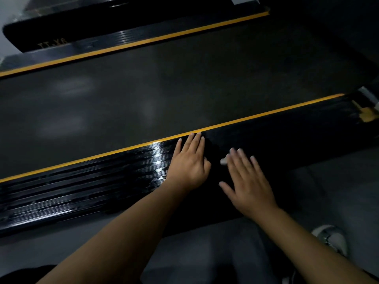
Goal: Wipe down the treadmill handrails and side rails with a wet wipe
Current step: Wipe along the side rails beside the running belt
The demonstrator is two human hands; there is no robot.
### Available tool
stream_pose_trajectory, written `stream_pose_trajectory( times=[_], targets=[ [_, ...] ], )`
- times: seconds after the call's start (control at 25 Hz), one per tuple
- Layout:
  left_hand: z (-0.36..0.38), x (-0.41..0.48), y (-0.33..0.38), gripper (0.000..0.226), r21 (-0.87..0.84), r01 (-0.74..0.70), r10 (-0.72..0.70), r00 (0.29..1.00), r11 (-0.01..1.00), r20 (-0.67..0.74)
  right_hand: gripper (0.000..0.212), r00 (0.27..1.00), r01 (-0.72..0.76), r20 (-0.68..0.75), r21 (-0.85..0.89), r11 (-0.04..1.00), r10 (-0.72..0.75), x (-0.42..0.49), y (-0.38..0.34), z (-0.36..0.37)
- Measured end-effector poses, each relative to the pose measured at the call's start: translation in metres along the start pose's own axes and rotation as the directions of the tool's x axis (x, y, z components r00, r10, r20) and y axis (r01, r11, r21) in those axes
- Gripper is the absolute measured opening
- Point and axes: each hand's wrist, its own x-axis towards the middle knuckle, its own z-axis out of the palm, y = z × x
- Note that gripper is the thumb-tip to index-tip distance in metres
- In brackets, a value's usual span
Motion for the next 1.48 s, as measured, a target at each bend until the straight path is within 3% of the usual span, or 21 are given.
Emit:
stream_pose_trajectory(
  times=[0.08,0.12,0.28,0.4,0.56,0.68,0.84,0.96,1.12,1.28,1.4,1.48],
  targets=[
    [0.0,0.0,0.0,0.073,-0.002,-0.003,0.003,1.0,1.0,0.005,0.078,0.989,-0.139,0.043,0.008,0.99,0.139,0.012,0.0,-0.011],
    [0.001,-0.001,0.0,0.073,-0.002,-0.001,0.001,1.0,1.0,0.004,0.078,0.988,-0.138,0.069,0.028,0.99,0.136,0.014,-0.006,-0.014],
    [0.002,-0.001,0.0,0.073,-0.006,0.005,-0.005,1.0,1.0,-0.007,0.079,0.985,0.114,0.132,0.012,0.993,-0.114,0.006,-0.019,-0.011],
    [0.002,0.0,-0.002,0.073,-0.007,-0.005,0.004,1.0,1.0,-0.019,0.086,0.982,0.024,0.189,0.021,0.999,-0.028,0.029,-0.009,-0.022],
    [0.001,-0.003,-0.001,0.074,-0.024,-0.01,0.009,1.0,1.0,-0.013,0.089,0.953,0.113,0.278,0.05,0.992,-0.122,0.051,-0.005,-0.027],
    [0.001,-0.001,-0.001,0.073,-0.032,0.001,-0.002,1.0,0.999,-0.027,0.095,0.962,0.029,0.268,0.083,0.996,-0.05,0.068,0.009,-0.032],
    [0.004,-0.003,-0.002,0.072,-0.056,-0.009,0.008,1.0,0.998,-0.017,0.109,0.925,0.174,0.322,0.11,0.979,-0.201,0.078,0.002,-0.031],
    [0.005,-0.002,-0.002,0.069,-0.068,-0.002,-0.002,0.998,0.998,-0.056,0.121,0.948,0.075,0.293,0.164,0.984,-0.121,0.097,0.01,-0.033],
    [0.004,-0.003,-0.002,0.074,-0.103,-0.007,0.004,0.999,0.995,-0.034,0.104,0.926,0.15,0.324,0.152,0.977,-0.193,0.105,-0.003,-0.03],
    [0.006,-0.004,-0.002,0.073,-0.1,0.011,-0.019,0.997,0.995,-0.081,0.087,0.944,0.004,0.326,0.163,0.987,-0.058,0.121,0.003,-0.033],
    [0.006,-0.005,-0.001,0.072,-0.139,0.015,-0.026,0.996,0.99,-0.083,0.088,0.934,0.094,0.33,0.149,0.984,-0.138,0.118,-0.012,-0.028],
    [0.005,-0.004,0.0,0.072,-0.102,0.009,-0.017,0.996,0.995,-0.083,0.095,0.95,0.051,0.306,0.073,0.996,-0.071,0.118,0.002,-0.028]
  ],
)
